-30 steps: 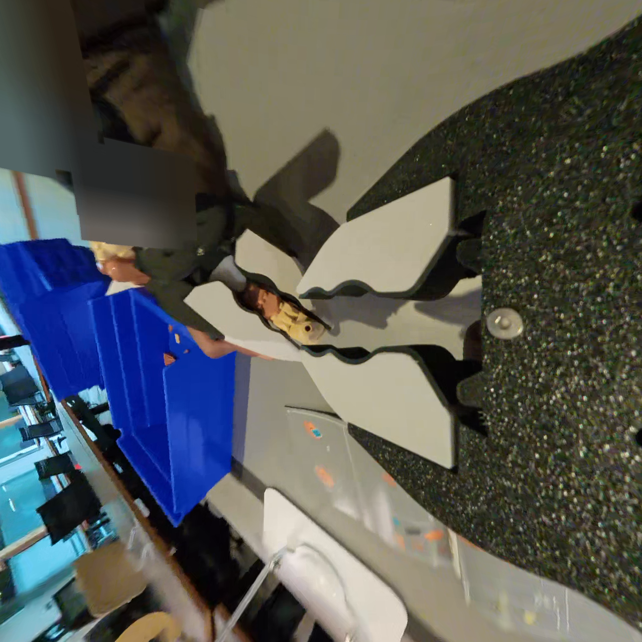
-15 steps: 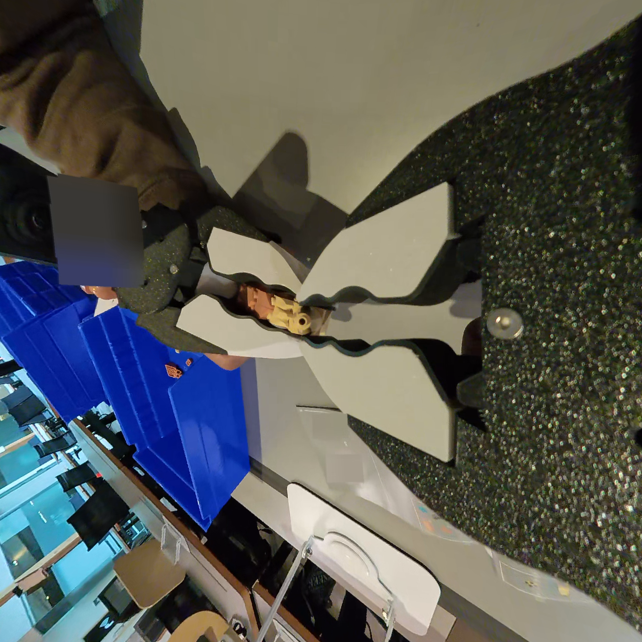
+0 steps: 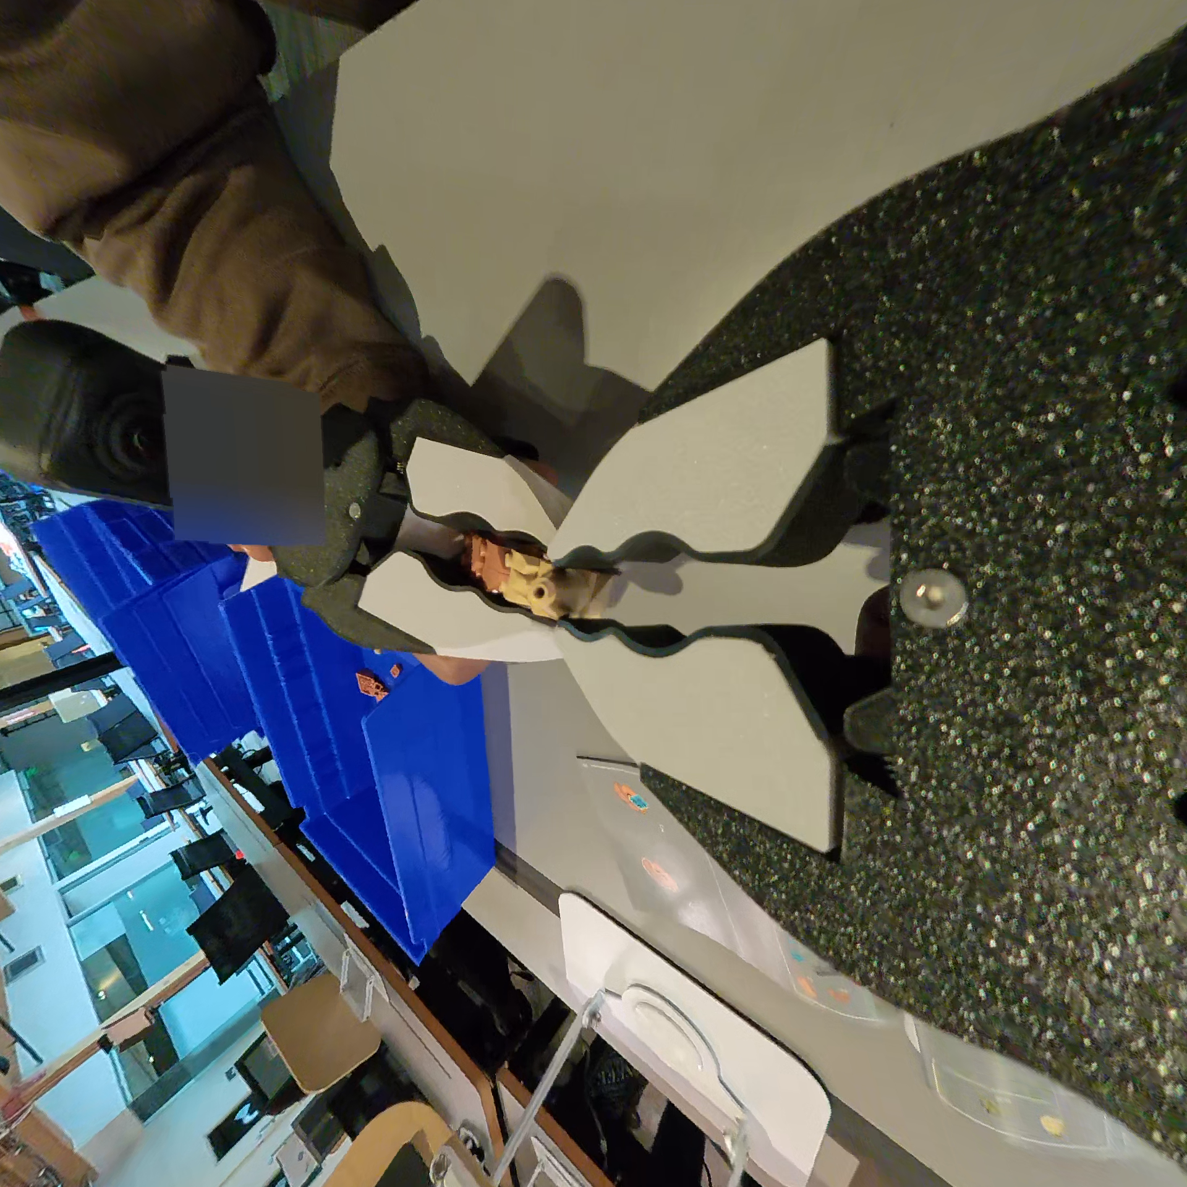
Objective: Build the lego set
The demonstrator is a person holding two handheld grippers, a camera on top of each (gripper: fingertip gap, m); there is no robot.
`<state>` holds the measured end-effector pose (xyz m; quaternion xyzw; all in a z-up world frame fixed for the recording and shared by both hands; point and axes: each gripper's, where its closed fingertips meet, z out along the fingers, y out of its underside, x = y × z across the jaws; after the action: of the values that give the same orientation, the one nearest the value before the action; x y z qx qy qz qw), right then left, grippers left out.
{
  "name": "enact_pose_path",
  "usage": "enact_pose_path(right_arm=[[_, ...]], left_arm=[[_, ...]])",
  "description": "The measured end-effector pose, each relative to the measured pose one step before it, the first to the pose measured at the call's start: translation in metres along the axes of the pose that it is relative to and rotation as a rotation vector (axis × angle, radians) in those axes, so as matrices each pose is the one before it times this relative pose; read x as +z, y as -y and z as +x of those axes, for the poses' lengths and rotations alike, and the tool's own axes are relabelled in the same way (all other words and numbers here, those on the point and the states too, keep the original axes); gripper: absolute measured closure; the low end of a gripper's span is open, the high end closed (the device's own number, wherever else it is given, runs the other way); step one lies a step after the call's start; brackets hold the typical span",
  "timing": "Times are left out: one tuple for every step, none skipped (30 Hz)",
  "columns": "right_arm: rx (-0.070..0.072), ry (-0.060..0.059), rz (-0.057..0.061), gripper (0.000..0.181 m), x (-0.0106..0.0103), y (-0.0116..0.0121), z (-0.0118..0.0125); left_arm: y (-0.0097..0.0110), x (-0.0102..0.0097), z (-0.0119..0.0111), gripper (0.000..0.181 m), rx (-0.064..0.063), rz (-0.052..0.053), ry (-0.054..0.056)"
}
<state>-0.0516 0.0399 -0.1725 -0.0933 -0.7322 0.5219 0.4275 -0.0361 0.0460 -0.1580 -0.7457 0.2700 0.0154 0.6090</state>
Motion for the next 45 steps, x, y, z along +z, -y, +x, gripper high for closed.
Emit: enact_pose_path(right_arm=[[0.0064, 0.004, 0.0094, 0.161, -0.00051, 0.00156, -0.00056], [0.0089, 0.0041, 0.0123, 0.16, -0.00068, 0.00192, -0.00018], [0.013, 0.0074, 0.0144, 0.16, -0.00084, 0.00209, -0.00017], [0.012, 0.0106, 0.0148, 0.16, -0.00116, 0.00198, -0.00057], [0.0057, 0.0109, 0.0123, 0.161, -0.00087, 0.00154, -0.0011], [-0.0003, 0.0087, 0.0069, 0.161, -0.00042, 0.00082, -0.00127], [-0.0054, 0.0075, 0.0029, 0.161, 0.00006, 0.00048, -0.00161], [-0.0096, 0.0048, -0.0018, 0.161, 0.00041, -0.00023, -0.00153], [-0.0133, 0.0031, -0.0061, 0.16, 0.00065, -0.00076, -0.00157], [-0.0154, 0.0023, -0.0073, 0.161, 0.00074, -0.00082, -0.0016], [-0.013, 0.0024, -0.0066, 0.16, 0.00077, -0.00091, -0.00141], [-0.0086, 0.0014, -0.0043, 0.16, 0.0006, -0.00048, -0.00106], [-0.0058, 0.0013, -0.0029, 0.16, 0.00058, -0.00031, -0.00066], [-0.0057, 0.0002, -0.0023, 0.16, 0.00019, -0.00023, -0.0004], [-0.0057, -0.0012, -0.0016, 0.16, 0.00009, -0.00006, -0.00018], [-0.004, 0.0005, 0.0, 0.16, -0.00003, 0.00011, -0.00031], [-0.0015, 0.003, 0.0019, 0.16, -0.00006, 0.00043, -0.0006], [-0.0015, 0.0037, 0.0012, 0.16, -0.00001, 0.00022, -0.00085], [-0.0034, 0.0024, 0.0008, 0.16, -0.00003, 0.00009, -0.0006], [-0.0025, 0.0027, 0.0012, 0.16, -0.00009, 0.00034, -0.00066], [-0.0012, 0.0037, 0.0012, 0.16, -0.0001, 0.00036, -0.00071], [-0.0018, 0.0039, 0.0017, 0.16, 0.00003, 0.00029, -0.00085], [-0.0021, 0.005, 0.0011, 0.16, -0.00007, 0.00018, -0.0011], [-0.003, 0.0035, 0.0023, 0.16, -0.00006, 0.00045, -0.00084], [-0.0038, 0.0018, 0.003, 0.16, -0.00014, 0.0007, -0.00065], [-0.004, 0.0017, 0.0019, 0.16, -0.00009, 0.00064, -0.00054], [-0.0052, 0.0013, -0.0003, 0.16, 0.00015, 0.00025, -0.00071], [-0.007, 0.0023, -0.0026, 0.16, 0.0001, -0.00024, -0.00092], [-0.0069, 0.0028, -0.0021, 0.16, 0.00013, -0.00016, -0.00099], [-0.0051, 0.0013, -0.0008, 0.16, 0.00019, 0.00008, -0.0007], [-0.0049, 0.0007, -0.0009, 0.16, 0.00009, 0.00019, -0.00047], [-0.0056, 0.0014, -0.0014, 0.16, 0.00015, 0.00027, -0.00066], [-0.0054, 0.0007, -0.0012, 0.16, 0.00001, 0.0002, -0.00049], [-0.0026, 0.002, -0.0003, 0.16, -0.00002, 0.00019, -0.00071], [0.0007, 0.0037, -0.0001, 0.16, 0.00001, 0.00016, -0.00074], [0.0004, 0.0031, -0.0021, 0.16, 0.00002, -0.00009, -0.00063], [-0.0015, 0.0041, -0.0038, 0.16, 0.00028, -0.00041, -0.00075], [-0.0002, 0.0067, -0.004, 0.16, 0.00024, -0.00053, -0.00108], [-0.0006, 0.0049, -0.0035, 0.16, 0.00022, -0.00042, -0.00086], [-0.003, 0.0016, -0.0024, 0.16, 0.00011, -0.00016, -0.00047], [-0.0011, 0.0022, -0.0012, 0.16, -0.00001, 0.00023, -0.00035], [0.0029, 0.0011, 0.0008, 0.16, -0.00015, 0.00032, -0.00002], [0.0043, -0.0006, 0.0027, 0.16, -0.00014, 0.00042, 0.00042], [0.0032, -0.0005, 0.0011, 0.16, -0.00007, 0.00032, 0.00023], [0.0013, -0.0001, -0.0012, 0.16, 0.00015, 0.00009, 0.00015]], left_arm=[[0.00159, -0.00201, 0.00092, 0.168, -0.025, 0.0171, -0.0154], [0.00184, -0.00216, 0.00057, 0.169, -0.0366, 0.0218, -0.0203], [0.002, -0.00197, 0.00007, 0.171, -0.0531, 0.021, -0.0251], [0.0014, -0.00135, -0.00127, 0.174, -0.0733, 0.0134, -0.025], [0.00062, -0.00103, -0.00475, 0.176, -0.0828, 0.0066, -0.0069], [0.00071, -0.00136, -0.00375, 0.18, -0.0728, 0.0063, -0.0148], [0.00237, -0.00181, 0.00044, 0.181, -0.0587, 0.0175, -0.0362], [0.00257, -0.00179, 0.00153, 0.181, -0.0485, 0.0168, -0.0332], [0.0009, -0.00115, 0.00044, 0.181, -0.0353, 0.0043, -0.0159], [-0.00162, -0.00046, -0.00069, 0.181, -0.0181, -0.0126, -0.0009], [-0.00312, 0.00044, -0.00115, 0.181, -0.002, -0.0215, 0.0088], [-0.00335, 0.00113, 0.00078, 0.181, 0.0053, -0.0203, -0.0005], [-0.00239, 0.00143, 0.00255, 0.181, 0.0008, -0.0146, -0.0109], [-0.00158, 0.00134, 0.00285, 0.181, 0.001, -0.0103, -0.0134], [-0.00234, 0.00134, 0.00146, 0.181, 0.004, -0.0155, -0.0053], [-0.00284, 0.00125, 0.00036, 0.181, 0.0085, -0.0183, 0.001], [-0.00265, 0.00128, 0.00049, 0.181, 0.01, -0.016, -0.0002], [-0.00163, 0.00114, 0.00067, 0.181, 0.0048, -0.0094, -0.0028], [-0.00067, 0.00044, 0.00052, 0.181, -0.0003, -0.0026, -0.004], [-0.00015, -0.00017, 0.00014, 0.181, -0.0039, 0.0002, -0.0035], [-0.00045, -0.00004, 0.00072, 0.181, -0.0027, -0.0017, -0.0071], [-0.00034, -0.00007, 0.00067, 0.181, -0.0024, -0.0014, -0.0058], [-0.00056, 0.00012, 0.00096, 0.181, -0.0043, -0.0034, -0.0087], [-0.00053, 0.00013, 0.00095, 0.181, -0.0066, -0.002, -0.0106], [0.00012, 0.0, 0.0011, 0.181, -0.0089, 0.0031, -0.0117], [-0.00005, -0.00002, 0.00124, 0.181, -0.0115, 0.0026, -0.0144], [-0.00069, 0.00015, 0.00145, 0.181, -0.0111, -0.0021, -0.0163], [-0.00066, 0.00008, 0.00065, 0.181, -0.0068, -0.0022, -0.0075], [-0.00118, 0.00024, 0.00066, 0.181, -0.0063, -0.0053, -0.0072], [-0.00062, 0.00009, 0.00069, 0.181, -0.0072, -0.002, -0.0076], [-0.00026, -0.00016, 0.0005, 0.181, -0.0106, 0.0009, -0.0076], [-0.00056, -0.00003, 0.00067, 0.181, -0.0135, -0.0006, -0.0109], [-0.00039, 0.00005, 0.00057, 0.181, -0.0098, -0.0001, -0.0085], [-0.0005, 0.00019, 0.00061, 0.181, -0.0083, 0.0, -0.0076], [-0.00051, 0.0003, 0.00076, 0.181, -0.0093, 0.0003, -0.009], [-0.00054, 0.0001, 0.00024, 0.181, -0.0092, 0.0009, -0.0066], [-0.00083, 0.00017, -0.00013, 0.181, -0.0102, -0.0007, -0.0047], [-0.00125, 0.0002, -0.00003, 0.181, -0.0069, -0.0045, -0.0041], [-0.00132, 0.0003, -0.0002, 0.181, -0.0043, -0.0055, -0.0023], [-0.00088, 0.0003, -0.00052, 0.181, -0.0053, -0.0023, 0.0012], [-0.00065, 0.00018, -0.00009, 0.181, -0.0021, -0.0013, -0.0025], [0.00005, 0.00015, 0.00018, 0.181, -0.0037, 0.0028, -0.0044], [0.00062, 0.00008, 0.00026, 0.181, -0.0023, 0.0055, -0.0029], [0.00053, -0.00007, 0.00011, 0.181, -0.0021, 0.0031, -0.0017], [0.00014, -0.0001, 0.0001, 0.181, -0.0008, -0.0001, -0.0016]])
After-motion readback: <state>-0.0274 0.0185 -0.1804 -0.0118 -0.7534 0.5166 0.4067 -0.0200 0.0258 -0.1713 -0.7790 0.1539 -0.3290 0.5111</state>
